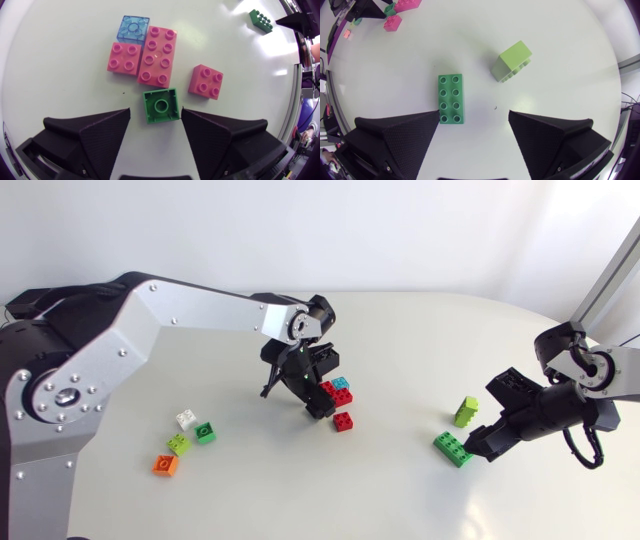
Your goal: Sort duplo bricks by size, large to the right and small to the left
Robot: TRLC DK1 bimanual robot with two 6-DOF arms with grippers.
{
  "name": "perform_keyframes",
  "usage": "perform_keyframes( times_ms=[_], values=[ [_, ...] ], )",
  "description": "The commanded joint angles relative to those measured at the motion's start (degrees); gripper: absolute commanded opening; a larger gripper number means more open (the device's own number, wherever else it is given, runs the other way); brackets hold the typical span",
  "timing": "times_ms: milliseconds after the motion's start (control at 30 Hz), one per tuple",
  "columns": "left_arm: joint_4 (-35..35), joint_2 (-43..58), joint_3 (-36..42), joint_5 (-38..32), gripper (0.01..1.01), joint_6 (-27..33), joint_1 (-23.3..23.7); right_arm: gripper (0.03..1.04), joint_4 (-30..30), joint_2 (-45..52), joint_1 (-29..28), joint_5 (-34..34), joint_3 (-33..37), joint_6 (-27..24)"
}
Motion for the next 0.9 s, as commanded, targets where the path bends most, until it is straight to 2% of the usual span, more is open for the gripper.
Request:
perform_keyframes(
  times_ms=[0, 67, 100, 267, 433, 633, 867],
  values=[
    [-0.78, 2.01, 1.43, -0.20, 0.449, -0.92, 0.55, 0.99, -0.48, -0.67, -0.56, -0.51, -0.79, 0.42],
    [-0.69, 2.01, 1.25, -0.11, 0.261, -0.92, 0.73, 0.99, -0.48, -0.76, -0.56, -0.51, -0.88, 0.42],
    [-0.69, 1.92, 1.07, -0.03, 0.249, -0.92, 0.73, 0.99, -0.48, -0.76, -0.56, -0.51, -0.96, 0.42],
    [-0.69, -0.89, -1.83, -0.03, 0.241, -0.39, 0.91, 0.99, -0.40, -0.84, -1.00, -0.69, -1.40, 0.15],
    [0.10, -7.66, -8.77, -0.03, 0.241, -0.04, 2.31, 0.99, -0.40, -1.46, -1.18, -1.04, -1.84, -0.02],
    [3.44, -18.47, -22.04, -0.03, 0.241, 1.46, 5.56, 0.99, -0.48, -2.69, -1.09, -1.31, -2.90, -0.02],
    [9.33, -29.72, -38.30, -0.03, 0.243, 4.44, 13.12, 0.99, -0.48, -3.57, -0.56, -1.74, -3.51, 0.59]
  ],
)
